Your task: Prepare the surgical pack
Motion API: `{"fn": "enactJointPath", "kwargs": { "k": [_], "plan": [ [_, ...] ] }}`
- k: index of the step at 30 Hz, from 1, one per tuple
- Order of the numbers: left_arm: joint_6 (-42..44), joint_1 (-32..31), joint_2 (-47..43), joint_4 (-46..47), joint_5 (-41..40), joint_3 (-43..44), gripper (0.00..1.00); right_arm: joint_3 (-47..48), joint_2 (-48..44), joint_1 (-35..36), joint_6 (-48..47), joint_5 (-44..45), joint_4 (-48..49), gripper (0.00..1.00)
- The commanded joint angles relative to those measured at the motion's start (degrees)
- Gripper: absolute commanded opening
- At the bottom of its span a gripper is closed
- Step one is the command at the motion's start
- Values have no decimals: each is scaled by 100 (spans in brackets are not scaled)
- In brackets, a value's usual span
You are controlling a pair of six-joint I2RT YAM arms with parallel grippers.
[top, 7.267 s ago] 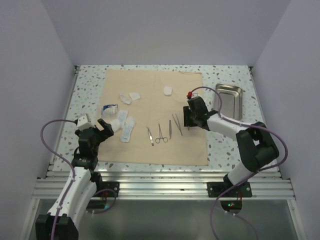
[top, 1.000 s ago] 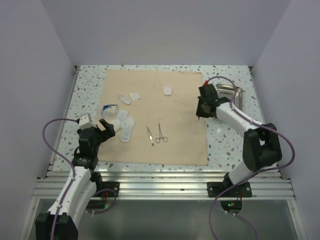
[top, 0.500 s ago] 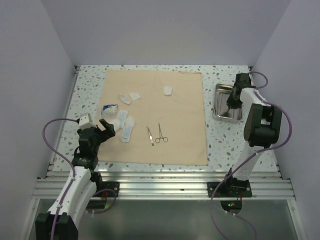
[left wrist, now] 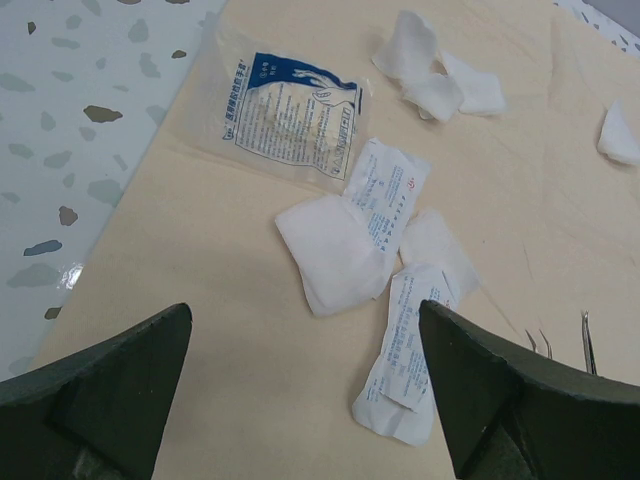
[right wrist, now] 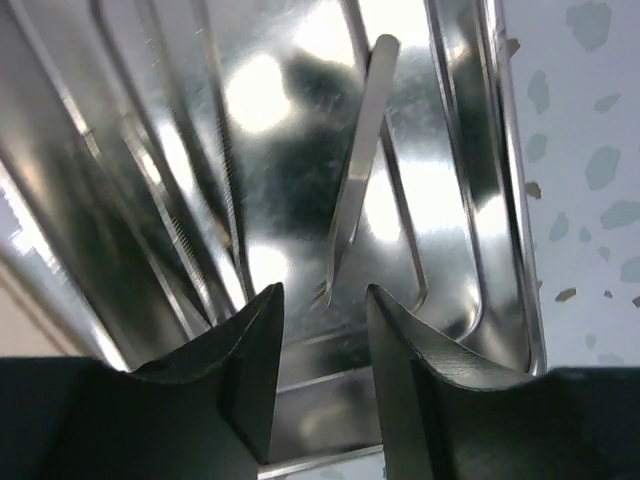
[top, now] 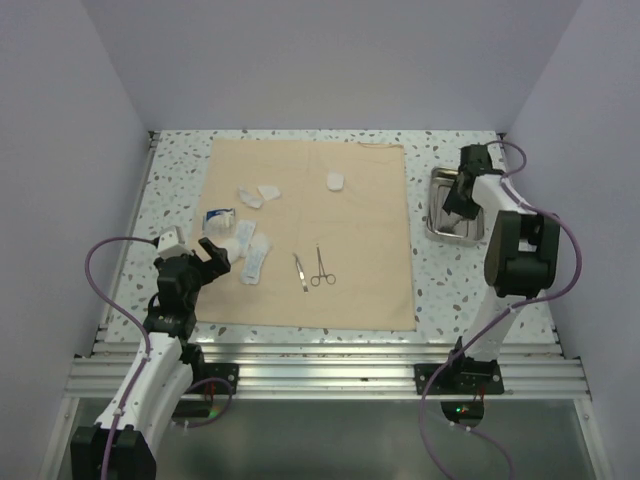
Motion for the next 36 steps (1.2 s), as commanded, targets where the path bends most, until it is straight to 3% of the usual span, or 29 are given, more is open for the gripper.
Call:
{"fn": "enactJointPath", "kwargs": {
  "k": [1,5,10,15,18,27,36],
  "plan": [
    [-1,21,-4,200,30,218,100,-279,-1150,806,-112,69,-15,44],
    [-1,13,13,200,22,227,100,-815,-1993,1907,27,-142,19,44],
    [7,21,-13,191,22,218,100,-1475,-2391,3472,492,69,186,43],
    [-1,13,-13,200,30,218,100,-1363,-1814,4920,810,394,204,43],
    [-1,21,4,200,39,218,100,-1187,-1408,5423,1012,491,256,43],
    [-1,21,-22,191,30,218,100,-510,-441,6110,1249,430,652,45],
    [-1,13,-22,191,30,218,100,-35,121,6269,1232,403,819,47]
  ]
}}
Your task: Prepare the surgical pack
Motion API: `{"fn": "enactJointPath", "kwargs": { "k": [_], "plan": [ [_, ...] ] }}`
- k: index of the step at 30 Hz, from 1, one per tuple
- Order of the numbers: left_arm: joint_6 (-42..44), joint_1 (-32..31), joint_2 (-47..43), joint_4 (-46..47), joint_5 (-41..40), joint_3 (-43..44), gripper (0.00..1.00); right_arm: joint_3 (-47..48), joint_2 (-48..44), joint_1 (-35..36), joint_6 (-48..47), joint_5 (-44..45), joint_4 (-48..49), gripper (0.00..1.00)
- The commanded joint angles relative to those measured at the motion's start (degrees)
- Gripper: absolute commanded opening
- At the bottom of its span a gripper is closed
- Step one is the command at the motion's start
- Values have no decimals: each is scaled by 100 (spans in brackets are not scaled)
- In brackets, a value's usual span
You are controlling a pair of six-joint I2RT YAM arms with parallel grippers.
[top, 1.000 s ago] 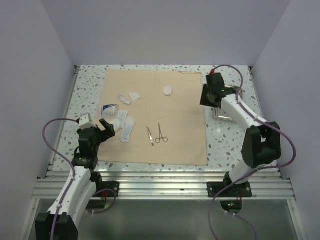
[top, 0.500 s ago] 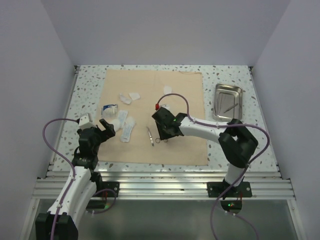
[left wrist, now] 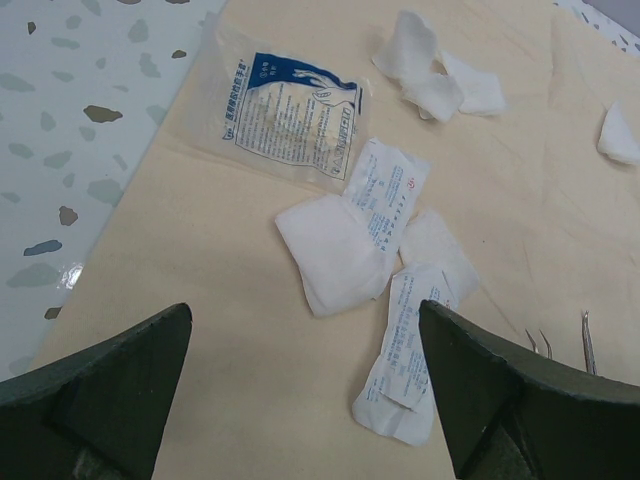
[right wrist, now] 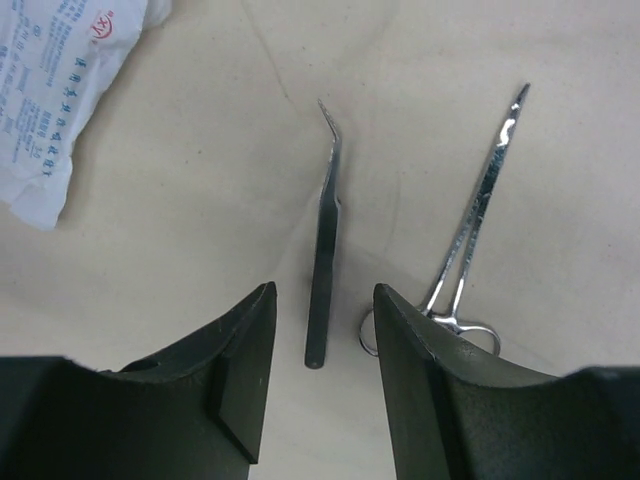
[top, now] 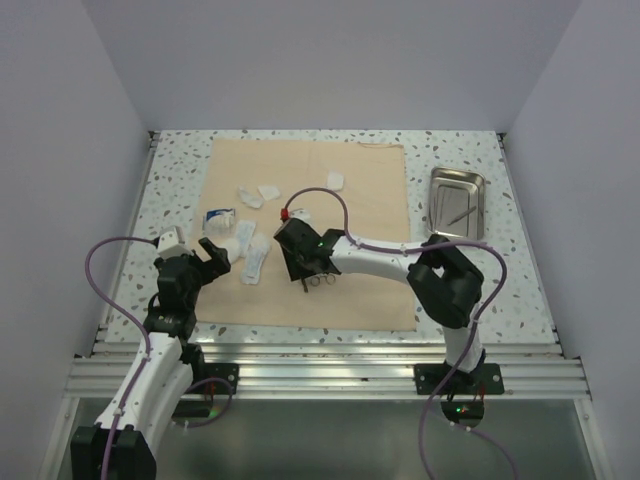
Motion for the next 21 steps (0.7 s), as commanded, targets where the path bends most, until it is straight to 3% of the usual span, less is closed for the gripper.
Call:
{"fn": "enactJointPath", "kwargs": {
  "k": [1,11,14,21],
  "plan": [
    [-1,13,-22,182,33,218,100,361,290,-2,93,113,166,47],
    [-10,21,-22,182,24,218,100,915,906,7,49,227,-98,42],
    [-10,21,-22,182,24,218,100,837,915,7,93,200,-36,28],
    [-10,21,-22,182,24,218,100,485,502,-19,137,279,96,10]
  ]
}}
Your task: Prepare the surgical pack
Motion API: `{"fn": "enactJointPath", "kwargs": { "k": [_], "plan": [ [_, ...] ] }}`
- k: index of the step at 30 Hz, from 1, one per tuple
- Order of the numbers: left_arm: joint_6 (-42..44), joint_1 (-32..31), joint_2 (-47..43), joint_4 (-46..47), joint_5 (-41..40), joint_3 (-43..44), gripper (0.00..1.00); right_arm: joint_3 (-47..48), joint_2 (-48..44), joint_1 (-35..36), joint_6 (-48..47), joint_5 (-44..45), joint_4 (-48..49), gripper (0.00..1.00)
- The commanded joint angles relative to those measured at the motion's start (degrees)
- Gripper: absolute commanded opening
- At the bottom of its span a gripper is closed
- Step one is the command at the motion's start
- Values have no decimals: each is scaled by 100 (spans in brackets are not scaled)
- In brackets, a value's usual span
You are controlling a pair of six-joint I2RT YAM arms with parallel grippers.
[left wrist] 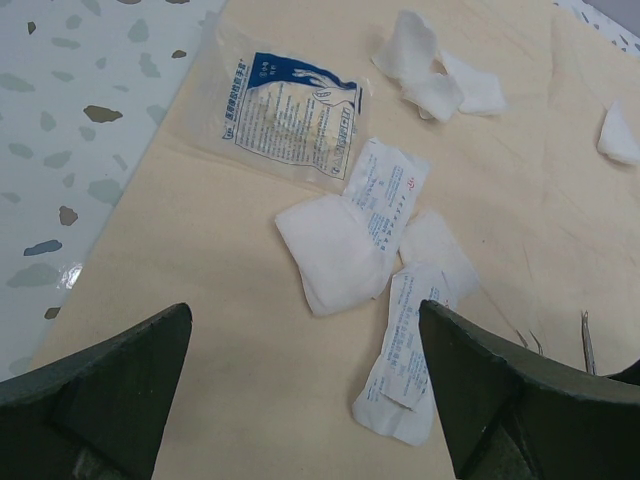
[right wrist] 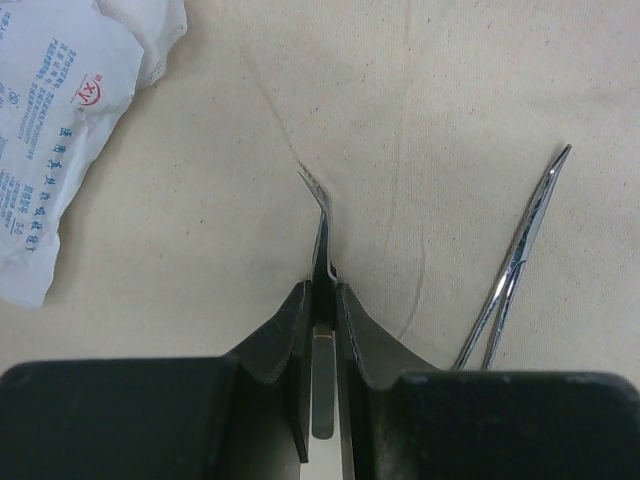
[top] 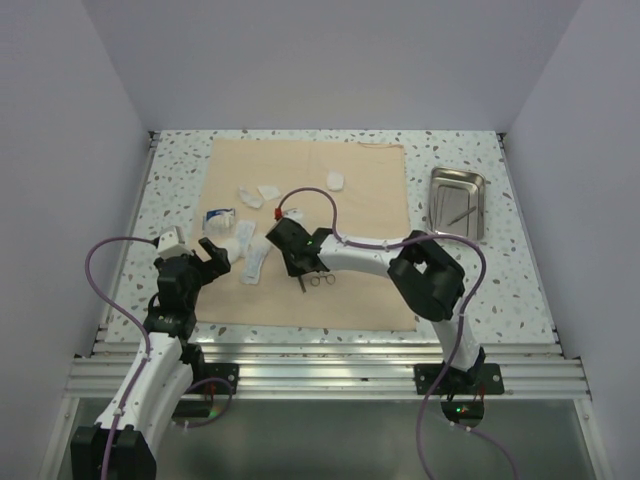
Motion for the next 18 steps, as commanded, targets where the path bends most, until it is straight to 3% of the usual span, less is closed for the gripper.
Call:
{"fn": "enactJointPath", "kwargs": {
  "k": [1,7,12,13,16,18],
  "plan": [
    [-10,13,-22,182,22,218,100,-189,-381,-44,78,157,41,9],
    [-10,21,-31,174,30,218,100,-672,-1461,-666,-97,52,-82,5],
    [-10,13,-39,165,30,218,100,-1322,-2629,-2352,-588,-352,-179,6],
    [-10,21,-39,165,22,218,100,-1384,-2754,-2973,-686,-387,-188,7],
    [-1,13,-48,174,30,218,100,-1332,-2843,-4239,-968,-817,-232,7],
    [-1,21,-39,174,30,218,100,-1174,-2694,-4726,-1117,-941,-232,7]
  ]
}}
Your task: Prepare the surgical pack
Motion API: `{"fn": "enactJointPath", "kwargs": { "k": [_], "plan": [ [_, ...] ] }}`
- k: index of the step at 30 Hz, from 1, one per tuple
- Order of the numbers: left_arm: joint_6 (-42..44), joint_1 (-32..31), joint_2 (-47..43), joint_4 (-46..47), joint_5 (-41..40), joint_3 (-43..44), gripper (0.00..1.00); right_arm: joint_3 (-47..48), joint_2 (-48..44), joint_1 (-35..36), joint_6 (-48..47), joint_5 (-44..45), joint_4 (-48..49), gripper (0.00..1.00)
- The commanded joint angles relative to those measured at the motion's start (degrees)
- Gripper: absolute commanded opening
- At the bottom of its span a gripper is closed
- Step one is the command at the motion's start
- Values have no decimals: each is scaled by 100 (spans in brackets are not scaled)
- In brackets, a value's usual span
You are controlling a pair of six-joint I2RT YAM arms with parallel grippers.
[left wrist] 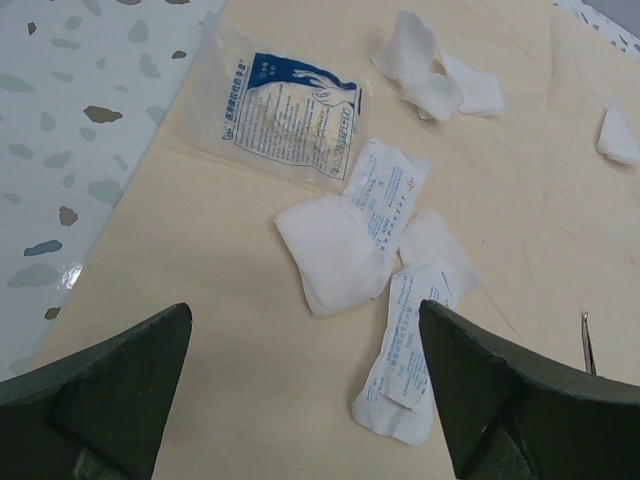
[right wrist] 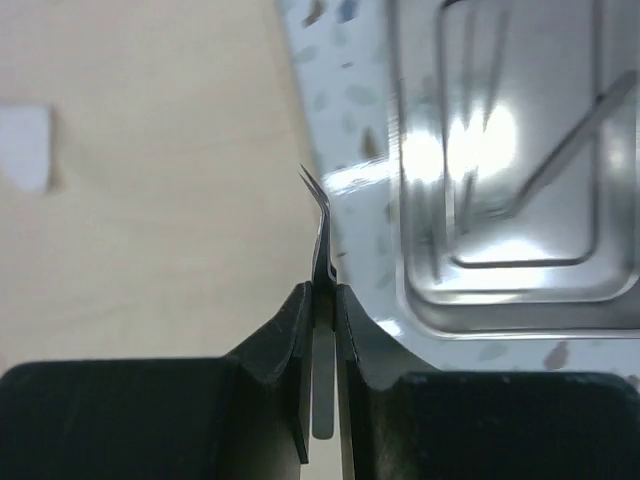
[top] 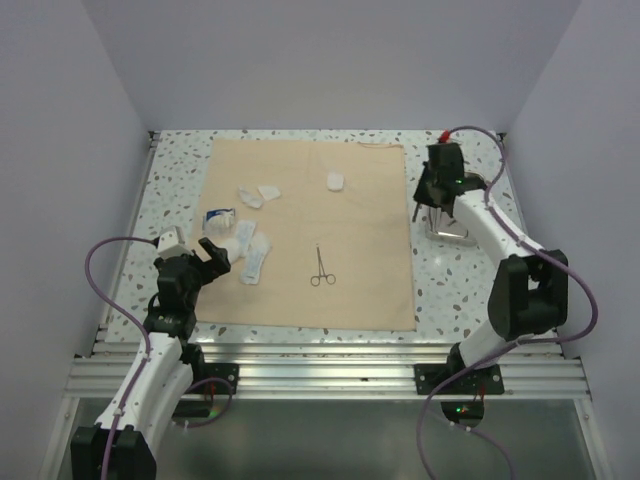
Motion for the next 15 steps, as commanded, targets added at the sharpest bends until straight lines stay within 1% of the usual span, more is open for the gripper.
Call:
{"fn": "enactJointPath", "kwargs": {
  "k": [1,7,11,15],
  "plan": [
    [-1,21,-24,174,33,227,100,231,269,-921,-479,-384,-214,7],
    [-1,21,-24,182,41,218,100,1372,1439,-1820,-559,-218,-337,5],
    [-1,21,-24,191,41,218,100,1981,2308,-1918,-559,72,-574,5],
    [-1,21,2,200,50,218,100,2289,2679,-1944,-550,266,-698,7]
  ]
}}
